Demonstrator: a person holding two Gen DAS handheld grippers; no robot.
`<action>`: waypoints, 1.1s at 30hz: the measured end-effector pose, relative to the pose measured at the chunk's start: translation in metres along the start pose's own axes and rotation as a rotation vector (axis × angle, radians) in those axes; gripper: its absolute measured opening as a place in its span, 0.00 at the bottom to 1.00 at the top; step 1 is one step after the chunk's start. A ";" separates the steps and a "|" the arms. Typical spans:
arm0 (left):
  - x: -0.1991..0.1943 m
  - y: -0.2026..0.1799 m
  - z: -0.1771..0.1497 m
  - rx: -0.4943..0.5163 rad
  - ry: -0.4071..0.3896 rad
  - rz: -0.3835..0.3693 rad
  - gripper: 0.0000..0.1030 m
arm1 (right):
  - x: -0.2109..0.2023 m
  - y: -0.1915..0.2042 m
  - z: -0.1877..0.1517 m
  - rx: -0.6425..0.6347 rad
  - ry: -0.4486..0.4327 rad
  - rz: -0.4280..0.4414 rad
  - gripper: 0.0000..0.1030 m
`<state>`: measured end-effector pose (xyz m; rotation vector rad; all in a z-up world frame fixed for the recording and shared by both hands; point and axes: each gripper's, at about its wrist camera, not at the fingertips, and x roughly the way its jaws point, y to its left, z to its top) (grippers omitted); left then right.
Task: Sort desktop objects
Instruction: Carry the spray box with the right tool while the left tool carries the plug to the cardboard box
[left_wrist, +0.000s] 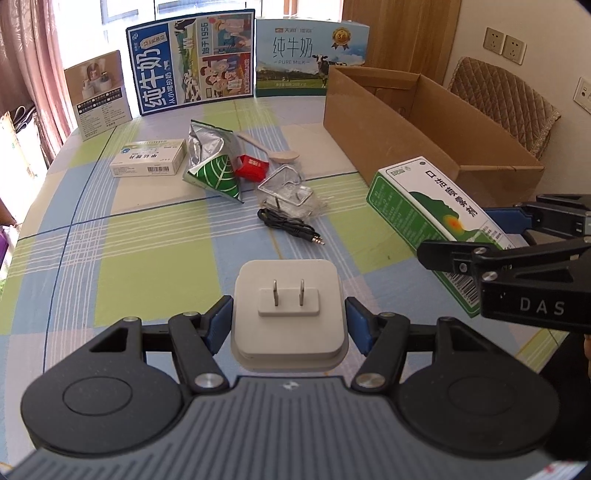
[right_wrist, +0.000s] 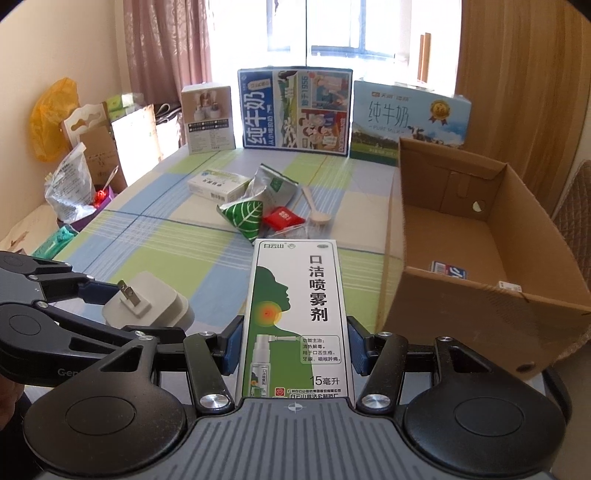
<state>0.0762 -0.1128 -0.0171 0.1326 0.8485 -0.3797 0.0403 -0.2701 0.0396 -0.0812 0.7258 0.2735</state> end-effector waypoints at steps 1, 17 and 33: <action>-0.002 -0.002 0.001 0.002 -0.003 0.000 0.58 | -0.003 -0.002 0.000 0.002 -0.004 -0.002 0.51; -0.020 -0.037 0.031 0.049 -0.050 -0.037 0.58 | -0.040 -0.030 0.007 0.051 -0.066 -0.056 0.51; -0.009 -0.105 0.107 0.148 -0.128 -0.131 0.58 | -0.060 -0.107 0.036 0.092 -0.127 -0.175 0.51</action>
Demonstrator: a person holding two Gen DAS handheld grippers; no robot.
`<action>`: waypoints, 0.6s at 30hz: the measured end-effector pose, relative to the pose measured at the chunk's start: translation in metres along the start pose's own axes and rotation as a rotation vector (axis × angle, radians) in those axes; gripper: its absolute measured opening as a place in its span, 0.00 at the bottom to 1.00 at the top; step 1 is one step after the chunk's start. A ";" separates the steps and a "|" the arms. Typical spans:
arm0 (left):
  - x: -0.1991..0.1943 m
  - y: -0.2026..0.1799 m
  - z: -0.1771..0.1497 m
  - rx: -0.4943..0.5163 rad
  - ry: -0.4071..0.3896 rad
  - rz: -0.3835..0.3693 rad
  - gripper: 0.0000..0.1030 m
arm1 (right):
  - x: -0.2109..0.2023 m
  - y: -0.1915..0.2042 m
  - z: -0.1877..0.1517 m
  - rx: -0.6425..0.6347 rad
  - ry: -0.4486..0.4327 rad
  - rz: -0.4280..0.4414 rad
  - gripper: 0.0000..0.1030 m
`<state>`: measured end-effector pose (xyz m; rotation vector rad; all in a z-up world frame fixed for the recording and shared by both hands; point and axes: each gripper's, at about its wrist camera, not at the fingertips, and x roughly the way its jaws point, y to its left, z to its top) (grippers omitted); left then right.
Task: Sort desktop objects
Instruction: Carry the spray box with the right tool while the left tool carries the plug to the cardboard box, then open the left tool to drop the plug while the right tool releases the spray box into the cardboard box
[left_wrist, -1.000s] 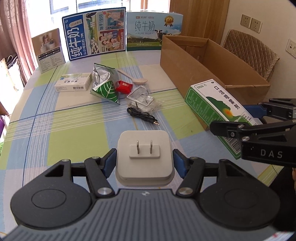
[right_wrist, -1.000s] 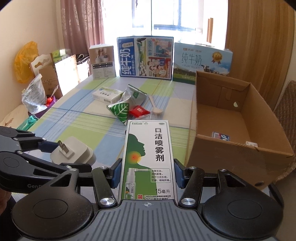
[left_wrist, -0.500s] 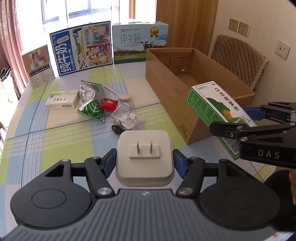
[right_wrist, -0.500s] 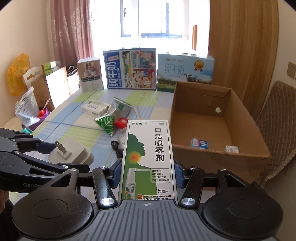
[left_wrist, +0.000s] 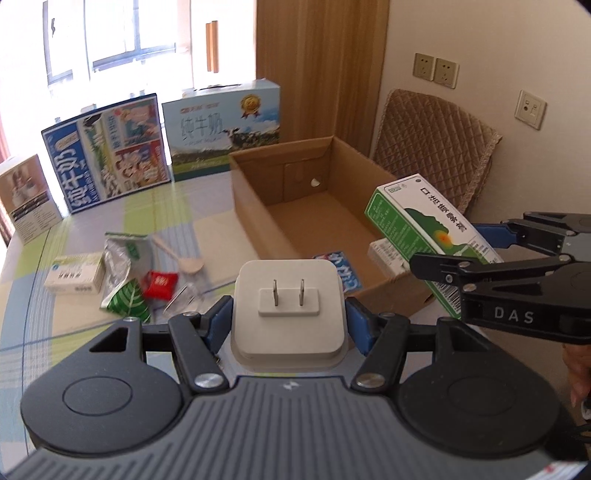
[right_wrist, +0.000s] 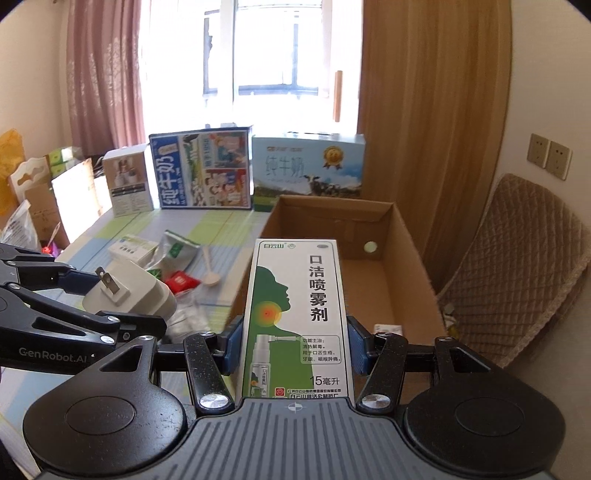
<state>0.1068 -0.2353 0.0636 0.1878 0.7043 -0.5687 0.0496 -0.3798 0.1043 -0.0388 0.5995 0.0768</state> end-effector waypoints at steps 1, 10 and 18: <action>0.003 -0.003 0.005 0.005 -0.004 -0.006 0.58 | 0.001 -0.005 0.002 0.000 -0.002 -0.007 0.51; 0.039 -0.016 0.036 0.003 -0.003 -0.040 0.58 | 0.024 -0.048 0.010 0.019 0.012 -0.047 0.51; 0.066 -0.025 0.049 0.014 0.014 -0.061 0.58 | 0.049 -0.068 0.014 0.035 0.033 -0.045 0.51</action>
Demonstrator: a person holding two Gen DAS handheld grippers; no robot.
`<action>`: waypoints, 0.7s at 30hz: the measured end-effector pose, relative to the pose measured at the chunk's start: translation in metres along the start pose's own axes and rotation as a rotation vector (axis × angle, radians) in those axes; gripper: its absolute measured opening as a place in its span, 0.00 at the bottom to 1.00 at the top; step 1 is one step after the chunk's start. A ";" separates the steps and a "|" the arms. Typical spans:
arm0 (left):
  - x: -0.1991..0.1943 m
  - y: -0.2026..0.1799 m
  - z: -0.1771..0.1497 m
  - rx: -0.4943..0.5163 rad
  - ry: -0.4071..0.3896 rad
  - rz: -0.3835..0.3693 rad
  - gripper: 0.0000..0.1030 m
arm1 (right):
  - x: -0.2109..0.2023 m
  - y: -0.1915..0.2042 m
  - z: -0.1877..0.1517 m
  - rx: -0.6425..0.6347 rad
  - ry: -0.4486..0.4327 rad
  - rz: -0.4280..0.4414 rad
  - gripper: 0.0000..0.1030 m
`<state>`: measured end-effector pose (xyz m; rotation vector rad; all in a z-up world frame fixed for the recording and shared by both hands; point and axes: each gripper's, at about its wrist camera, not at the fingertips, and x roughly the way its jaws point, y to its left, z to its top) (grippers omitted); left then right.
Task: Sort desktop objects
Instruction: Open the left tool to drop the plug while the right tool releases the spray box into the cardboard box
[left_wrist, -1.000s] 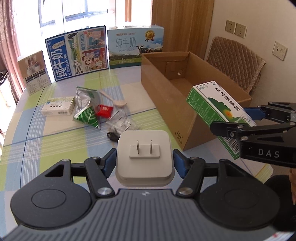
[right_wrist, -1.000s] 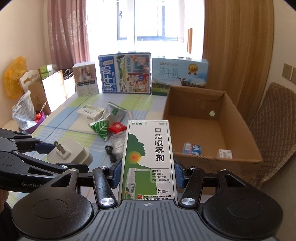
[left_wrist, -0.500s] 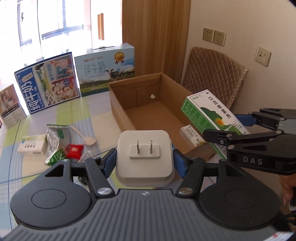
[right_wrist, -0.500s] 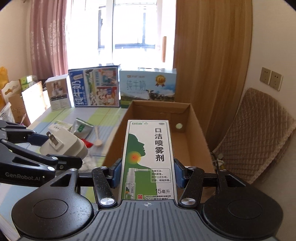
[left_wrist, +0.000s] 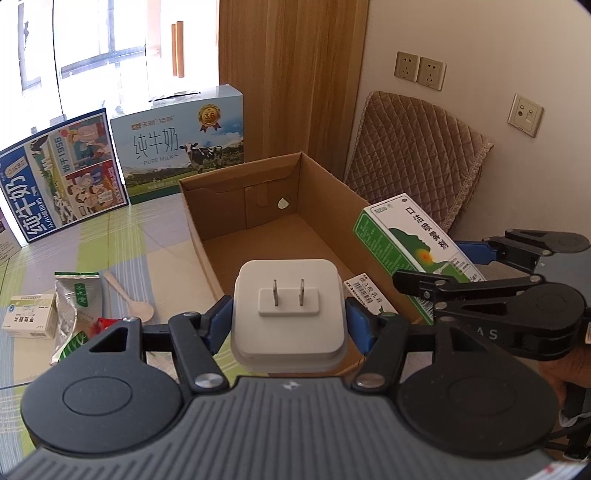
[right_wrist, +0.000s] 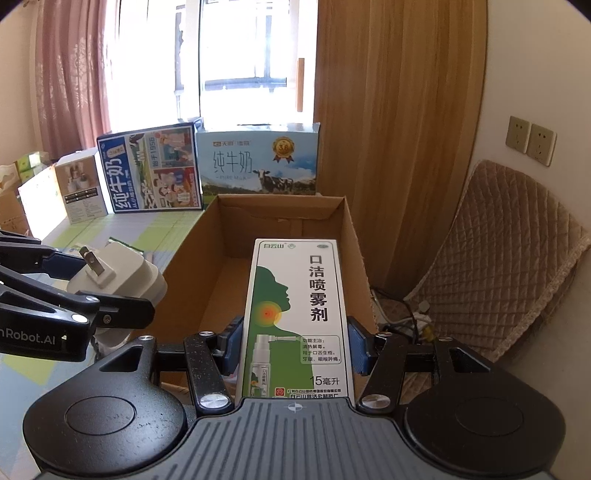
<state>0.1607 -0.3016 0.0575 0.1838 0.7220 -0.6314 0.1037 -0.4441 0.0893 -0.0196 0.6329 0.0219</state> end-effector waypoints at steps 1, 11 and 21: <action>0.003 -0.001 0.001 0.000 0.002 -0.002 0.58 | 0.003 -0.002 0.000 0.002 0.003 0.001 0.51; 0.028 0.003 0.004 -0.028 0.028 -0.016 0.58 | 0.023 -0.014 0.001 0.024 0.022 -0.002 0.51; 0.042 0.006 0.005 -0.046 0.032 -0.017 0.58 | 0.035 -0.017 0.000 0.031 0.035 0.001 0.51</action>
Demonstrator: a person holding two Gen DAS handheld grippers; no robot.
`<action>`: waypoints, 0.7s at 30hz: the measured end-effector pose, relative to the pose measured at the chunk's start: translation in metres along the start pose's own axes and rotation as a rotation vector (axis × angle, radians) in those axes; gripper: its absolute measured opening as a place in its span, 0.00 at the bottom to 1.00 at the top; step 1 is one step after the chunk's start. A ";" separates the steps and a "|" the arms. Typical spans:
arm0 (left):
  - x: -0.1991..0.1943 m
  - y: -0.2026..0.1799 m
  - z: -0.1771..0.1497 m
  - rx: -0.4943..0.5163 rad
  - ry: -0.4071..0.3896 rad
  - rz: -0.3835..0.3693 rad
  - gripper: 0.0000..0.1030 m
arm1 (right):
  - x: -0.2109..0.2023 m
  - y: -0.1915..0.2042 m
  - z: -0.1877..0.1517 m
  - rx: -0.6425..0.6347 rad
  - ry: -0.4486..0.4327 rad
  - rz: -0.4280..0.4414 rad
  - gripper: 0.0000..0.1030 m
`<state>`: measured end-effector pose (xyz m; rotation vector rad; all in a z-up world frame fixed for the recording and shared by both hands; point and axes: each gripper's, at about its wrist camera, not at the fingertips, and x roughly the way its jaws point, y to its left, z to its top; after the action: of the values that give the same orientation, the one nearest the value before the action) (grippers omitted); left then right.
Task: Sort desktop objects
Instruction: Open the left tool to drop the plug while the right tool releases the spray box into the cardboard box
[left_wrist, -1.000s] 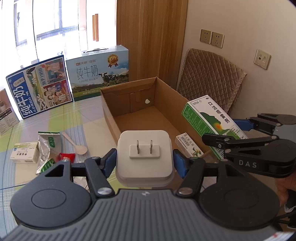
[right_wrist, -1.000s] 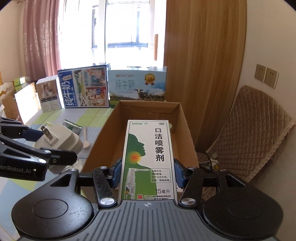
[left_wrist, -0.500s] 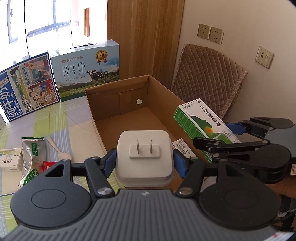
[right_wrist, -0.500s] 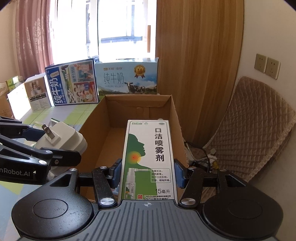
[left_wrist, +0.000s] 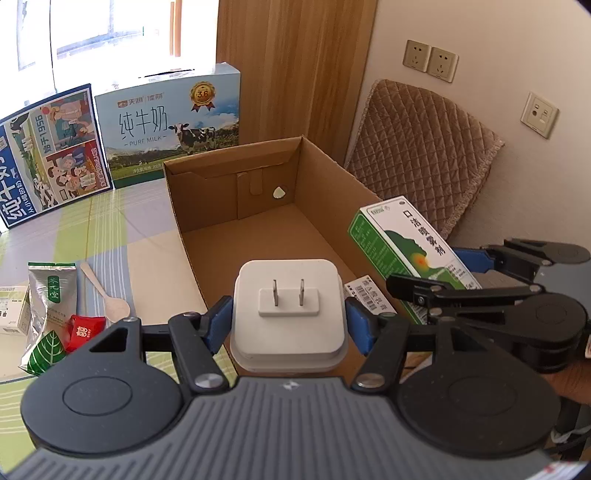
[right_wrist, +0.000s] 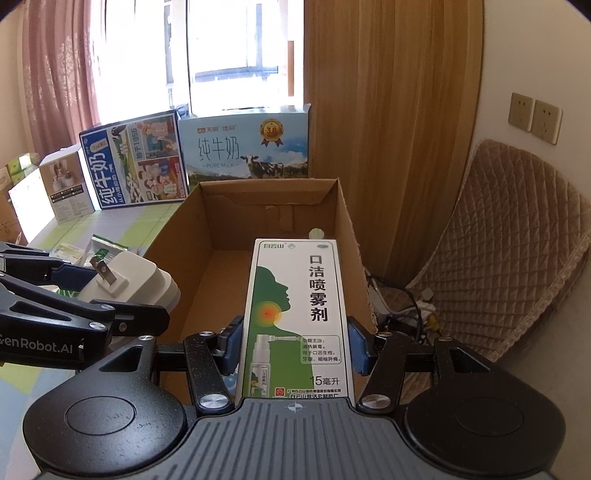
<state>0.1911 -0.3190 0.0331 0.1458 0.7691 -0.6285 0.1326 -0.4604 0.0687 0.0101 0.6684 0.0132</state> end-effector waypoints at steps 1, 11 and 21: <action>0.000 0.000 0.000 0.003 -0.003 0.000 0.59 | 0.001 0.000 0.000 0.000 0.001 0.000 0.51; -0.012 0.011 -0.001 -0.001 -0.026 0.025 0.66 | 0.003 -0.002 0.001 0.001 0.002 -0.001 0.51; -0.019 0.017 -0.006 -0.018 -0.021 0.032 0.66 | 0.007 0.005 0.003 -0.003 0.005 0.009 0.51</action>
<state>0.1871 -0.2943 0.0401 0.1343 0.7506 -0.5913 0.1400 -0.4556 0.0666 0.0104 0.6732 0.0231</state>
